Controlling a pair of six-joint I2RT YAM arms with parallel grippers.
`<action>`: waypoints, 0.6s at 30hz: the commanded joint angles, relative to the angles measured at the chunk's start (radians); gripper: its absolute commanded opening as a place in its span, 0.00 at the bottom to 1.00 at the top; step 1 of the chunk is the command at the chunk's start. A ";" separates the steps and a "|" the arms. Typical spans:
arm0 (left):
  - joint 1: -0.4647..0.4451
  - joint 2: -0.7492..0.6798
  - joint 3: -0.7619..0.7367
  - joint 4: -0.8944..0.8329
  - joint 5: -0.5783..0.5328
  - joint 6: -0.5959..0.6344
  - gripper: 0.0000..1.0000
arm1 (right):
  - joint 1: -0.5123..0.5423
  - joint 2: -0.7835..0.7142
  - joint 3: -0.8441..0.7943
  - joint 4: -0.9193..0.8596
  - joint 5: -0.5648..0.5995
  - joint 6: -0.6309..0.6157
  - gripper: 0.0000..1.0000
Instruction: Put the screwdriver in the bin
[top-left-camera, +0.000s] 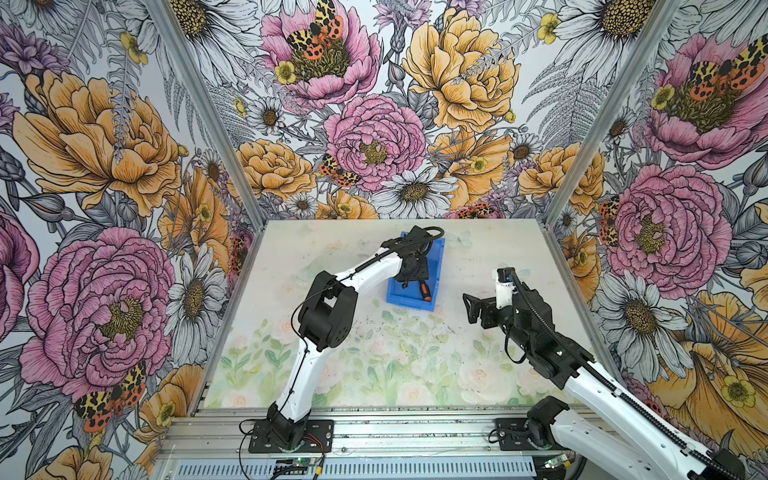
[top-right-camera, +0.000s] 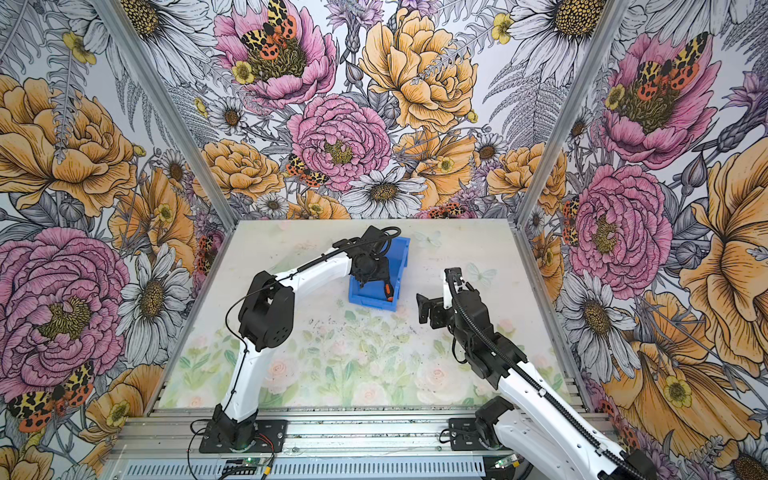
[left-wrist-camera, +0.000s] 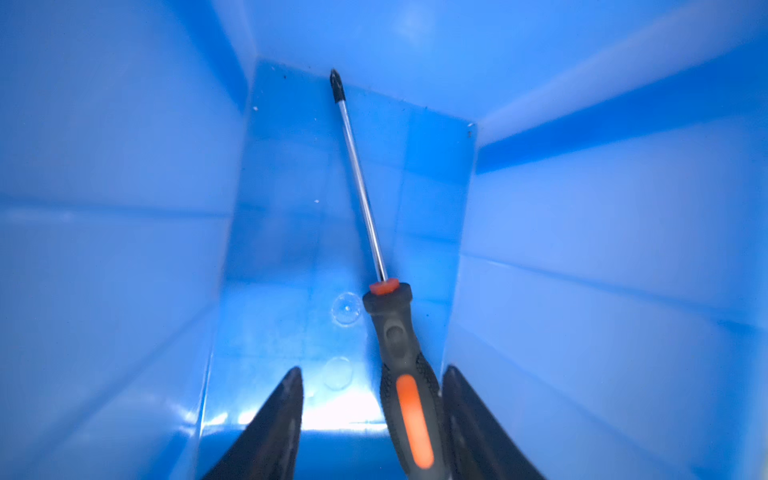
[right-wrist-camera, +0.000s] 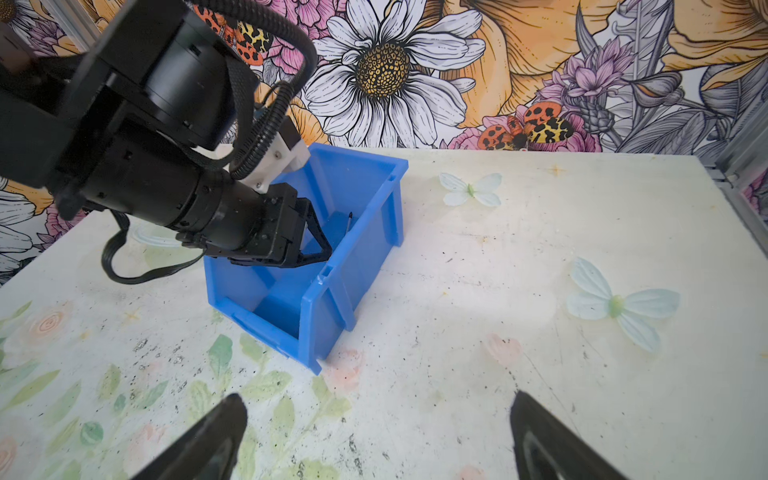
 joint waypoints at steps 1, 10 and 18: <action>-0.038 -0.154 -0.078 0.011 -0.099 0.012 0.66 | -0.006 -0.042 0.012 -0.019 0.030 -0.027 0.99; -0.090 -0.601 -0.537 0.012 -0.355 -0.016 0.99 | -0.044 -0.107 -0.056 -0.025 0.192 -0.041 0.99; 0.060 -1.080 -0.913 0.031 -0.463 -0.005 0.99 | -0.100 -0.070 -0.074 -0.059 0.355 -0.046 0.99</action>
